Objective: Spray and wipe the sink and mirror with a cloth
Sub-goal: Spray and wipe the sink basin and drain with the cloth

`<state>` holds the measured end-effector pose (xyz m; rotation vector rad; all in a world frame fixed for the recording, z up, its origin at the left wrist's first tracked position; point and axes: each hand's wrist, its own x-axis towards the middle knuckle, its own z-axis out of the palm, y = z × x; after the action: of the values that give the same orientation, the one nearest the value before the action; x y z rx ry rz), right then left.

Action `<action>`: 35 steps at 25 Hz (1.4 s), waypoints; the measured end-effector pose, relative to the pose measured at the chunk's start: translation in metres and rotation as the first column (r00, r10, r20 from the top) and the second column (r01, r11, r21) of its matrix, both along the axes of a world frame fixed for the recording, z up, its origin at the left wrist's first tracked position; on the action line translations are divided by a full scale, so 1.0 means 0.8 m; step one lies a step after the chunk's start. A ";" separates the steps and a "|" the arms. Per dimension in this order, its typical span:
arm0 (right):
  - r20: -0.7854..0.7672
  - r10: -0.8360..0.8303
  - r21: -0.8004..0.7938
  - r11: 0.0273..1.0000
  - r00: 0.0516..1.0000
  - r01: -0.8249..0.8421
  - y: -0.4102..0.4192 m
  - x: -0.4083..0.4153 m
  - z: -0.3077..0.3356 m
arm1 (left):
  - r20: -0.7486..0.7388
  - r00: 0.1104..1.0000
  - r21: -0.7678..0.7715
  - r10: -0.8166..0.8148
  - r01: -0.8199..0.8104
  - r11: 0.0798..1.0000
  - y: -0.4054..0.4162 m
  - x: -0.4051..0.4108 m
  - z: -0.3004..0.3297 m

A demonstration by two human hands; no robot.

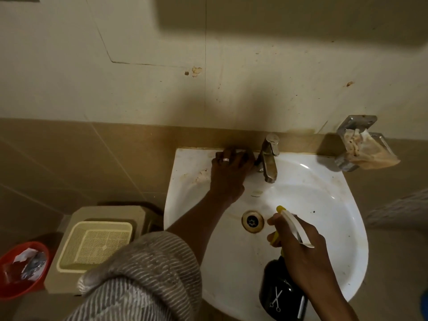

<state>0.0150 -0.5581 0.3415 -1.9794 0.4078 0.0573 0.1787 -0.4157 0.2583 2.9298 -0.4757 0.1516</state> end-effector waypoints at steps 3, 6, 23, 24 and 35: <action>0.004 0.032 0.012 0.999 0.999 -0.032 0.015 0.006 -0.004 | -0.012 0.997 0.116 0.083 -0.081 0.990 0.071 -0.008 0.002; -0.001 0.050 0.039 0.998 0.999 -0.049 0.032 0.013 -0.007 | -0.022 0.952 0.069 0.305 -0.303 0.950 0.143 -0.027 0.002; 0.014 -0.066 0.075 0.995 0.998 0.065 -0.001 -0.008 -0.018 | -0.015 0.994 0.151 -0.109 0.111 0.982 0.023 0.023 -0.004; 0.014 -0.068 0.082 0.994 0.998 0.067 0.002 -0.009 -0.019 | -0.029 0.991 0.163 -0.133 0.135 0.977 0.022 0.022 -0.001; 0.104 0.048 0.101 0.993 0.993 -0.058 0.031 -0.010 -0.005 | -0.069 0.988 0.039 -0.139 0.142 0.989 0.163 -0.026 0.001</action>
<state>0.0074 -0.5336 0.3379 -1.8819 0.2810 0.0116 0.1576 -0.2853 0.2592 2.9198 -0.6816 0.0265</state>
